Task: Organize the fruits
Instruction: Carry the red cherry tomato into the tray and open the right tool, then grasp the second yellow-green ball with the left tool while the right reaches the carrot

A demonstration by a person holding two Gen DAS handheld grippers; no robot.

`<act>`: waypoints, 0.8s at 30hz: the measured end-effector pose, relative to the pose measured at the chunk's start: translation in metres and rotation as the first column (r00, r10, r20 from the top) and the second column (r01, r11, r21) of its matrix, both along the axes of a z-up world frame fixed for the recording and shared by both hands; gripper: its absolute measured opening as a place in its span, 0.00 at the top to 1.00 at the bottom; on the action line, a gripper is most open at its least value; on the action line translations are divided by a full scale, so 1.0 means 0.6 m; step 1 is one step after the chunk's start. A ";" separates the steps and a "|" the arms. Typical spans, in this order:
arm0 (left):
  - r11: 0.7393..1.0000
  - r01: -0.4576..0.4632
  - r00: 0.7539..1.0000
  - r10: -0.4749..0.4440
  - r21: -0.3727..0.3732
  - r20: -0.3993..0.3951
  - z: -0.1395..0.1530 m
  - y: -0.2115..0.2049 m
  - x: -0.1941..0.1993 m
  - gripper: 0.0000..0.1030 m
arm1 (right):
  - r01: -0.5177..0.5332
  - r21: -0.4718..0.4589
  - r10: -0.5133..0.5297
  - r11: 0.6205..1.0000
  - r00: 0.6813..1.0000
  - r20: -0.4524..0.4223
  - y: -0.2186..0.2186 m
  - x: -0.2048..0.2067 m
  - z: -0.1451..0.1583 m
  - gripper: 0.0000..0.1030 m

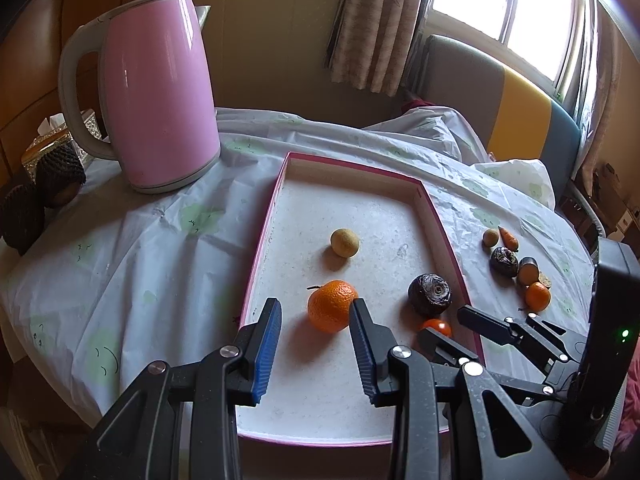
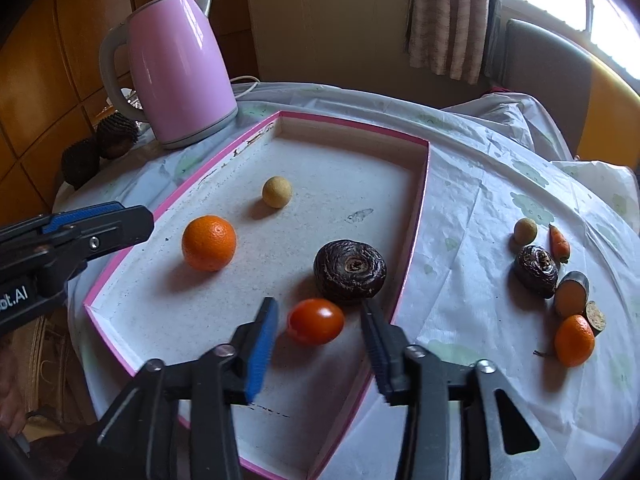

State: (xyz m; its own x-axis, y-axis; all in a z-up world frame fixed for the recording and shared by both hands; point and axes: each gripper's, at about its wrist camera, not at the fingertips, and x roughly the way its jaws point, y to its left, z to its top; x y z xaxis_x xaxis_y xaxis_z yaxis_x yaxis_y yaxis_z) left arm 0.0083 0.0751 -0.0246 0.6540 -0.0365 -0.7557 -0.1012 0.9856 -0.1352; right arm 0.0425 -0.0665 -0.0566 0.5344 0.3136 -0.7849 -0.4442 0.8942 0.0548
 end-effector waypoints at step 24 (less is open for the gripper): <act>0.996 0.089 0.996 -0.089 -0.004 -0.026 -0.006 -0.050 0.005 0.66 | 0.288 0.090 -0.292 0.953 0.956 0.029 -0.155 -0.033 0.023 0.51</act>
